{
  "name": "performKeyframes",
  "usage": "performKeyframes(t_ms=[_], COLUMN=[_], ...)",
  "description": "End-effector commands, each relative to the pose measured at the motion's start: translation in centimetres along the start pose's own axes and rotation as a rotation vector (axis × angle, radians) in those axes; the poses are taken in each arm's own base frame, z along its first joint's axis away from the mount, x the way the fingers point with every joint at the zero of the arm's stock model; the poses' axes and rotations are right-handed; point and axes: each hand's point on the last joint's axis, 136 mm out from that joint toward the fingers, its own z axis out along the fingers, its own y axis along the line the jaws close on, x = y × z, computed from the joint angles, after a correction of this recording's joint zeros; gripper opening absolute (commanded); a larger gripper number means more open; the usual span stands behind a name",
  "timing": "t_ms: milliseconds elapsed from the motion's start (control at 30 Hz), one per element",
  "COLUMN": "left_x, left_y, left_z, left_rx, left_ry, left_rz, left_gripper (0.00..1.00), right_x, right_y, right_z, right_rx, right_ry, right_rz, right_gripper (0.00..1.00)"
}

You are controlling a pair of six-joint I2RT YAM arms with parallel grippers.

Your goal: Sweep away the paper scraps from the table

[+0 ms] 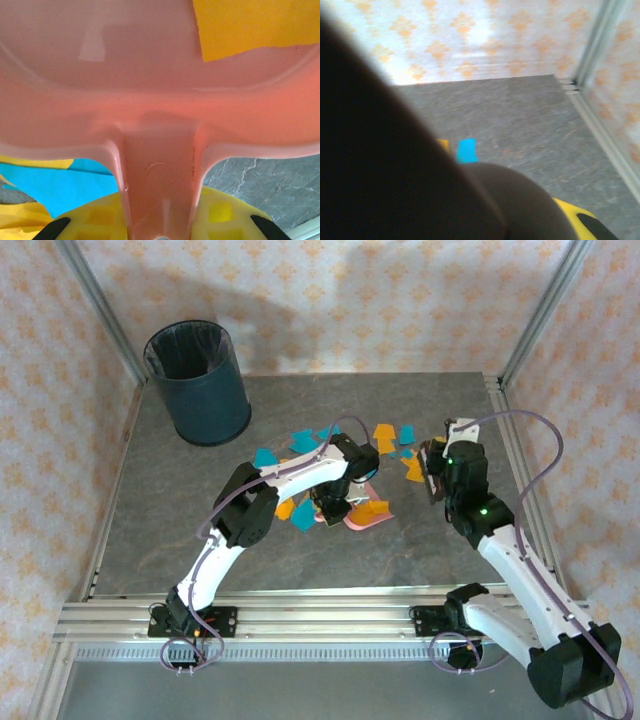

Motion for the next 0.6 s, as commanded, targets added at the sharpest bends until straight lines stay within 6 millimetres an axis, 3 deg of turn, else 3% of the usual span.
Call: performKeyframes(t_ms=[0,367,567], left_x=[0.1,-0.4,-0.5], left_y=[-0.8,-1.1,-1.2], left_z=[-0.2,-0.5,-0.6], left_rx=[0.016,0.022,0.019], left_ry=[0.025,0.014,0.007], left_rz=[0.033,0.044,0.043], left_gripper=[0.0,0.0,0.0], right_x=[-1.5,-1.4,-0.9], right_y=[-3.2,-6.2,-5.4], right_z=[0.7,5.4,8.6], right_rx=[0.172,0.277,0.222], right_ry=[-0.076,-0.05,-0.015], right_rz=[0.027,-0.037,-0.106], right_gripper=[0.0,0.0,0.0])
